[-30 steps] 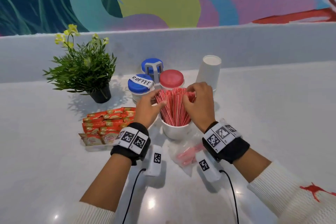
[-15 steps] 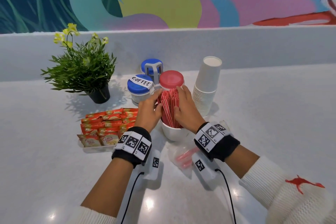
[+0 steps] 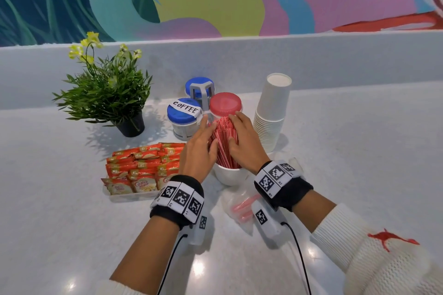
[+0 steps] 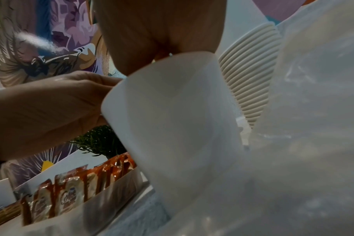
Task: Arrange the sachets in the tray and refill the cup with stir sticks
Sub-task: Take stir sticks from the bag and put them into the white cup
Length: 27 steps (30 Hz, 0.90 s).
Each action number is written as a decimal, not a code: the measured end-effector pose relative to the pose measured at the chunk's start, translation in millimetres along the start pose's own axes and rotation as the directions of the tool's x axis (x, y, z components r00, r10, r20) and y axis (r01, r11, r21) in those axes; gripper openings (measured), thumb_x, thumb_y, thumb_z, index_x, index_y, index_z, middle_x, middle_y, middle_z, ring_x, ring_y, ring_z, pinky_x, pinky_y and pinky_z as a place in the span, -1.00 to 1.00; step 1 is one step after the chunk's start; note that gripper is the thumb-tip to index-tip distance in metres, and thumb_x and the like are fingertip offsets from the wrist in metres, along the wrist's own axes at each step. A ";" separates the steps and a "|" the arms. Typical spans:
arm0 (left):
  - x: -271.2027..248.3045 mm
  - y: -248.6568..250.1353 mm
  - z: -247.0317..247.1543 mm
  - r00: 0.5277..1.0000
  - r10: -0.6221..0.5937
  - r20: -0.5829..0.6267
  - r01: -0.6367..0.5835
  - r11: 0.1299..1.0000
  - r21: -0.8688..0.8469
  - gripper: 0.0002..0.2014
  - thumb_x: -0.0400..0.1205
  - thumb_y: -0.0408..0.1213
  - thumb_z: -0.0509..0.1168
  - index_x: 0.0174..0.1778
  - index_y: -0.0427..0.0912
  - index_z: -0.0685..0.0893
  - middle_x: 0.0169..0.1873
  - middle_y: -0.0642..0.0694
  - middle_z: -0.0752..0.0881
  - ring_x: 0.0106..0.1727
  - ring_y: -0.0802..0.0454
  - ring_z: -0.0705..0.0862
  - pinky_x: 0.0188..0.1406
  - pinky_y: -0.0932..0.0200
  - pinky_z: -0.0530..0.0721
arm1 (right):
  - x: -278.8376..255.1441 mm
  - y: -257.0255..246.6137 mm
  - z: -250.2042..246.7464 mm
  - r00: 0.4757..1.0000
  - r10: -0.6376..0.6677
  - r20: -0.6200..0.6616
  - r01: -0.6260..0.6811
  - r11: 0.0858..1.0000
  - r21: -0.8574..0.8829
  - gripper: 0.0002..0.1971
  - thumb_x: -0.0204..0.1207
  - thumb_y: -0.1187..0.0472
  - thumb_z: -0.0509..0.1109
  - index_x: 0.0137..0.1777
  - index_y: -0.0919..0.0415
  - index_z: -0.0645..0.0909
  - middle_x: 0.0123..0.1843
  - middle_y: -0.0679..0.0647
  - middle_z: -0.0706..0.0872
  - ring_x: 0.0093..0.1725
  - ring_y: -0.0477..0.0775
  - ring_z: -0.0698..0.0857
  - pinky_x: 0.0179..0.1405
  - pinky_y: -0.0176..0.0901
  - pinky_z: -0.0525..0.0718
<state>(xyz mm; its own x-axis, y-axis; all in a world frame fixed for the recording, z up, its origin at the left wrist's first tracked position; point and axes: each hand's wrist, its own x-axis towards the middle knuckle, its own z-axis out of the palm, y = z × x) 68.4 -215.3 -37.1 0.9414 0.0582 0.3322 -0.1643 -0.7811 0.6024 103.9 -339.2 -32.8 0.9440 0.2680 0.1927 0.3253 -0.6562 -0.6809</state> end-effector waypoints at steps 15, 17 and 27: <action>1.5 1.8 -8.4 0.939 -0.221 0.263 0.339 0.723 -0.602 -0.35 0.61 0.30 -0.15 0.60 0.27 -0.17 0.65 0.02 0.06 0.64 -0.01 0.13 0.61 -0.18 0.03 | 4.4 0.6 0.6 0.992 -0.010 0.125 0.012 1.000 -0.018 -0.08 0.32 0.13 0.57 0.59 0.11 0.09 0.59 0.11 0.11 0.58 0.12 0.21 0.59 0.05 0.26; 2.9 -0.8 -7.2 0.939 -0.226 0.258 0.342 0.691 -0.637 -0.29 0.53 0.38 -0.11 0.59 0.32 -0.14 0.65 0.02 0.10 0.64 0.00 0.16 0.62 -0.16 0.07 | 4.6 0.0 -0.7 0.994 -0.010 0.107 0.010 1.000 -0.007 -0.18 0.40 0.19 0.50 0.58 0.14 0.11 0.58 0.14 0.14 0.56 0.13 0.25 0.56 0.01 0.26; -0.3 -10.1 2.2 0.971 -0.016 0.238 0.038 0.996 -0.087 -0.46 0.76 -0.15 -0.03 0.64 -0.09 -0.05 0.66 -0.03 -0.12 0.67 0.04 -0.01 0.60 0.09 0.06 | 2.3 5.0 2.6 0.989 -0.128 0.073 0.130 0.991 -0.022 -0.42 0.69 0.14 0.08 0.65 0.13 -0.06 0.69 0.15 -0.12 0.68 0.13 -0.08 0.67 0.08 0.00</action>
<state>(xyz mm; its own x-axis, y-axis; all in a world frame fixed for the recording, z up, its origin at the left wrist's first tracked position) 70.4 -208.7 -44.8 0.9870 -0.0785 0.1405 -0.1535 -0.7215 0.6752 107.5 -340.0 -37.6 0.8880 0.4004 0.2259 0.4460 -0.6313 -0.6344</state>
